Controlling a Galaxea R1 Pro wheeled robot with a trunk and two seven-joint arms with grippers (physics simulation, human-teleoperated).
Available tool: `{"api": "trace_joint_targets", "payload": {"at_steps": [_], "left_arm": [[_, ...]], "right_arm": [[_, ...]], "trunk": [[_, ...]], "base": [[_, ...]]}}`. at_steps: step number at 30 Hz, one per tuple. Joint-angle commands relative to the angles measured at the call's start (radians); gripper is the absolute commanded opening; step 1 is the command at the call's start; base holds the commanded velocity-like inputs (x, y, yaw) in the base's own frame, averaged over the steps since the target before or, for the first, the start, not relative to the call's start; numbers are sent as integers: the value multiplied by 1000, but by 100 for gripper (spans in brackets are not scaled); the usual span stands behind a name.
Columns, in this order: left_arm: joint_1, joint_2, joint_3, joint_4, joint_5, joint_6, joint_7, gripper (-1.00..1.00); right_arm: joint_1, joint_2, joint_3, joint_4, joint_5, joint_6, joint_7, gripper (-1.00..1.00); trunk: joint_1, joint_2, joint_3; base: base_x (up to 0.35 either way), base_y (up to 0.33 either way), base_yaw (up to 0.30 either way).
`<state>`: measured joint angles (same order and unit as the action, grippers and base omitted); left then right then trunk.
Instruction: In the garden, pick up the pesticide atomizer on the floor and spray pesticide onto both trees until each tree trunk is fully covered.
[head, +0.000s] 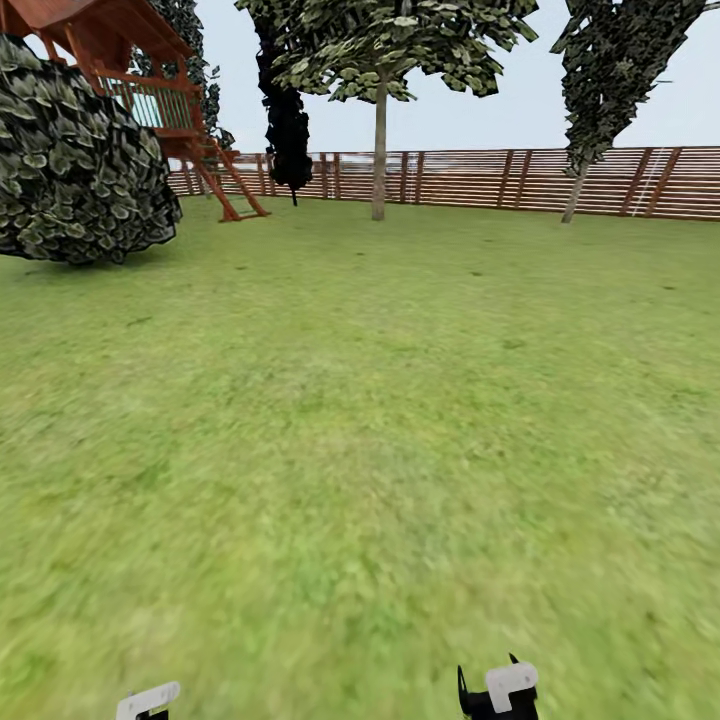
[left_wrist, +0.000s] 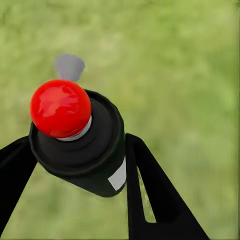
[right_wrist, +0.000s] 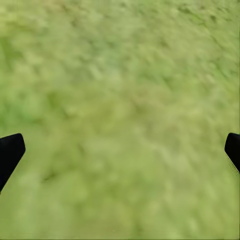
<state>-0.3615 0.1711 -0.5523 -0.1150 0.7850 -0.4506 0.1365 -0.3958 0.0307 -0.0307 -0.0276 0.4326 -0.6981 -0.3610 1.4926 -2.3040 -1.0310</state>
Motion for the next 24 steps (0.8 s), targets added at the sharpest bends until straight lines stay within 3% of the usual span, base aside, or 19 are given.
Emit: {"api": "trace_joint_targets", "payload": {"at_steps": [1,24], "left_arm": [[0,0,0,0,0,0,0,-100],[0,0,0,1,0,0,0,-100]], "right_arm": [[0,0,0,0,0,0,0,100],[0,0,0,0,0,0,0,100]], "trunk": [[0,0,0],[0,0,0]], "base": [[340,0,0],[340,0,0]]}}
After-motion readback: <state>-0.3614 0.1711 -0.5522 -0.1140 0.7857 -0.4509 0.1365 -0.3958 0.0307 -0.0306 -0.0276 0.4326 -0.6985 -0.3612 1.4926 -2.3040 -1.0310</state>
